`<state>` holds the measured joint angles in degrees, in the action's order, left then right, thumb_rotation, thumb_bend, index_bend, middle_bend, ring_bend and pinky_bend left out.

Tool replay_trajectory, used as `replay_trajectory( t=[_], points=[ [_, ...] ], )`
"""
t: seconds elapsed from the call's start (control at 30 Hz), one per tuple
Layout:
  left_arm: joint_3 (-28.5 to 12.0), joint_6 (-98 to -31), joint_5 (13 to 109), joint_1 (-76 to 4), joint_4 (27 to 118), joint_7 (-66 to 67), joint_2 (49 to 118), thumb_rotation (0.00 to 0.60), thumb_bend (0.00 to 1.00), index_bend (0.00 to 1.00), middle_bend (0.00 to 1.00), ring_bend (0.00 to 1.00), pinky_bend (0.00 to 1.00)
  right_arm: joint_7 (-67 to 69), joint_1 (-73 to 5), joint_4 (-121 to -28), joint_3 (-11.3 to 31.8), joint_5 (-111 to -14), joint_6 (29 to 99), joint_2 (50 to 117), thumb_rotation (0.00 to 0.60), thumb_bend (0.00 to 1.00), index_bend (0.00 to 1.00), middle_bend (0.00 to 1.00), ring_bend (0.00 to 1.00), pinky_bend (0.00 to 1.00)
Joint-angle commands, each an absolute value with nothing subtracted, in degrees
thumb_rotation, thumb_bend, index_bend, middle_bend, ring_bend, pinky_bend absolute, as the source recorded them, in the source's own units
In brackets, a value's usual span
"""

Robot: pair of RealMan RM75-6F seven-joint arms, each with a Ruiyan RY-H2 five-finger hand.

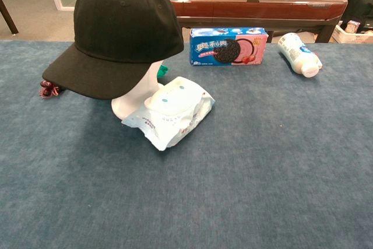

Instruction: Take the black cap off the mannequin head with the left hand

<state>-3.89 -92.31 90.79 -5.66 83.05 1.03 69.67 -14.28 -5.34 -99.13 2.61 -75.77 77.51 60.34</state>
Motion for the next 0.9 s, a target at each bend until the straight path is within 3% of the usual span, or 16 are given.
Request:
replay_trajectory(
  t=[0.03, 0.5, 0.73, 0.9],
  points=[
    [-3.85, -92.54, 90.84, -5.51, 83.09, 1.09, 69.67, 0.6, 0.44, 0.3, 0.31, 0.27, 0.48, -14.42, -5.46, -99.11, 2.61, -75.86, 77.4, 60.39, 0.6, 0.21, 0.24, 0.28, 0.2, 0.48],
    [-2.62, -93.75, 93.02, -5.04, 83.63, 1.14, 70.26, 0.6, 0.43, 0.35, 0.33, 0.31, 0.53, -14.77, -5.21, -100.02, 2.6, -76.47, 78.53, 59.89, 0.6, 0.21, 0.24, 0.28, 0.2, 0.48],
    [-2.18, -90.84, 97.95, -9.07, 82.79, 3.98, 72.67, 0.6, 0.1, 0.34, 0.33, 0.31, 0.53, -13.18, -4.15, -100.14, 2.84, -77.92, 81.15, 59.15, 0.6, 0.21, 0.27, 0.3, 0.22, 0.48],
    [-3.13, -89.51, 99.73, -12.05, 80.39, 4.42, 75.96, 0.6, 0.04, 0.33, 0.32, 0.32, 0.55, -12.22, -3.53, -100.28, 2.92, -78.75, 82.48, 58.75, 0.6, 0.21, 0.26, 0.3, 0.22, 0.48]
  ],
)
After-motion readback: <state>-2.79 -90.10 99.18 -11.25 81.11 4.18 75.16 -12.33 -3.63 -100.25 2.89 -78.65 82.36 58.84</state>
